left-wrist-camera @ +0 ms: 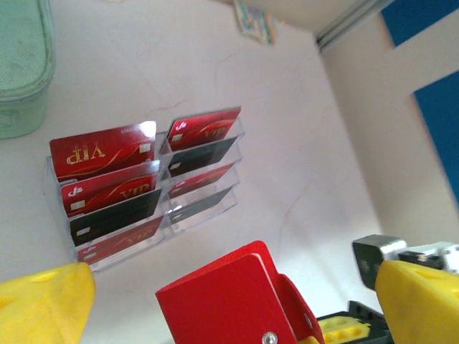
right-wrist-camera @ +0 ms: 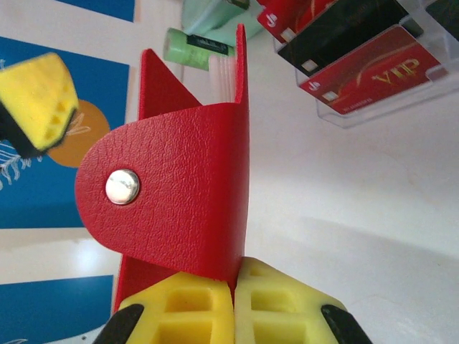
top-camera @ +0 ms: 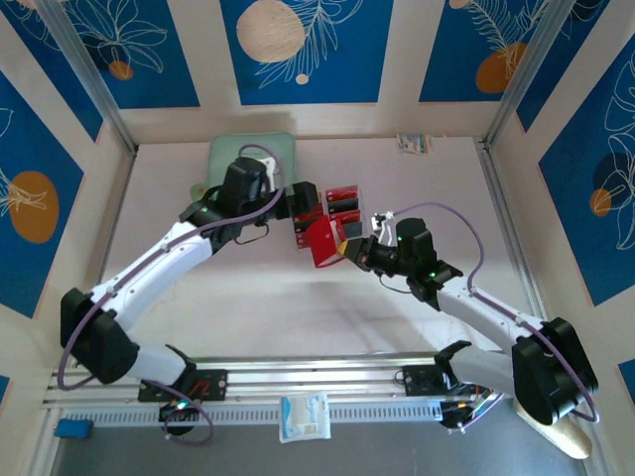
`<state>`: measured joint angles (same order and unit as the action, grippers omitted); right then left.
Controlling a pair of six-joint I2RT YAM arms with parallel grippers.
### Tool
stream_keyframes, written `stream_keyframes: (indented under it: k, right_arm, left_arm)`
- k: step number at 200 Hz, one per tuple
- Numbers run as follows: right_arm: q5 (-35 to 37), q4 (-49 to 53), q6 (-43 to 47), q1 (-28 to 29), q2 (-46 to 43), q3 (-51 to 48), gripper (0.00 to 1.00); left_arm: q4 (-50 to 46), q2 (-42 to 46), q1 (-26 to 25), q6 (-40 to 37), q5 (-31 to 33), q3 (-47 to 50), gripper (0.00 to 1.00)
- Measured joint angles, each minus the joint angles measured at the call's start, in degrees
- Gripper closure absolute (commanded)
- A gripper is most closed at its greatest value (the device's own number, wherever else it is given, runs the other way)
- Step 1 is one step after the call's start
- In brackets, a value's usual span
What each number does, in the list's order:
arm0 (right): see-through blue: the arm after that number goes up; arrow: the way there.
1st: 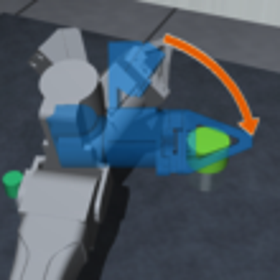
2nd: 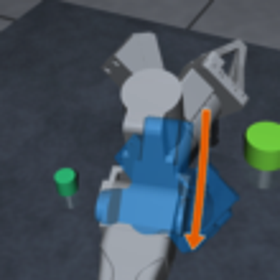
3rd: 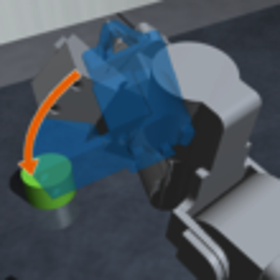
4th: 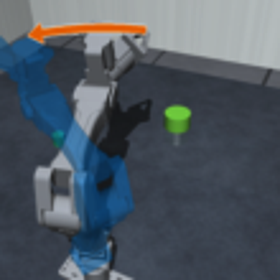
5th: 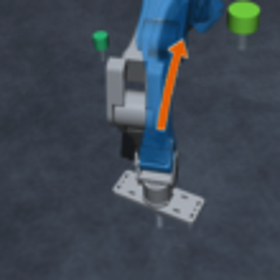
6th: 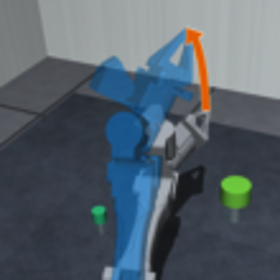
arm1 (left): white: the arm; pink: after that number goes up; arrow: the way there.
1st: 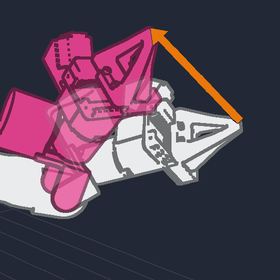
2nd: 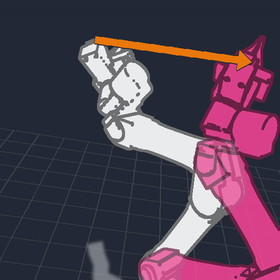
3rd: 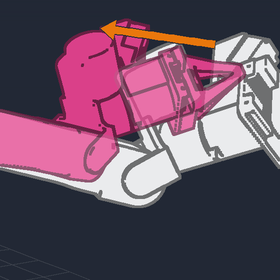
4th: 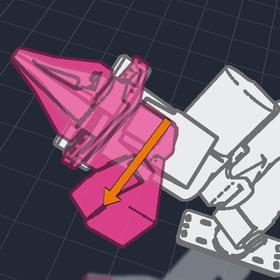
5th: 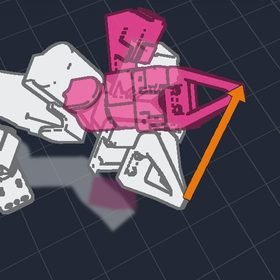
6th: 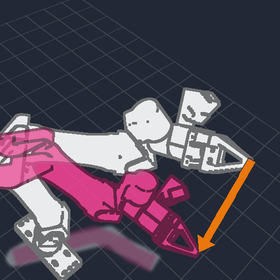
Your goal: Put the credit cards into the card holder
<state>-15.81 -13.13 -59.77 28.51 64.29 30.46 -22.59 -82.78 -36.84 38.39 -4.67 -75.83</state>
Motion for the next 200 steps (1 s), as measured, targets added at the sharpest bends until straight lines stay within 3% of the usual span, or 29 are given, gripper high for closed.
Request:
stream_keyframes:
  k: [50,102,146,200]
  right_arm:
    - [1.49,2.14,1.36,1.16,0.0,-0.07,1.0]
    - [2.29,2.75,1.77,1.38,0.0,-0.07,1.0]
    - [2.56,3.8,1.75,1.01,0.0,-0.48,1.0]
    - [3.63,3.87,1.64,0.28,-0.11,-2.69,1.0]
  left_arm:
    - [-11.58,-11.74,-4.02,-5.18,5.9,-9.99,0.0]
    - [-16.37,-17.42,-5.84,-7.02,8.37,-11.34,0.0]
    - [-17.31,-16.46,-5.86,-7.52,10.58,-9.44,0.0]
    - [-18.4,-8.15,-5.84,-8.63,12.9,0.17,0.0]
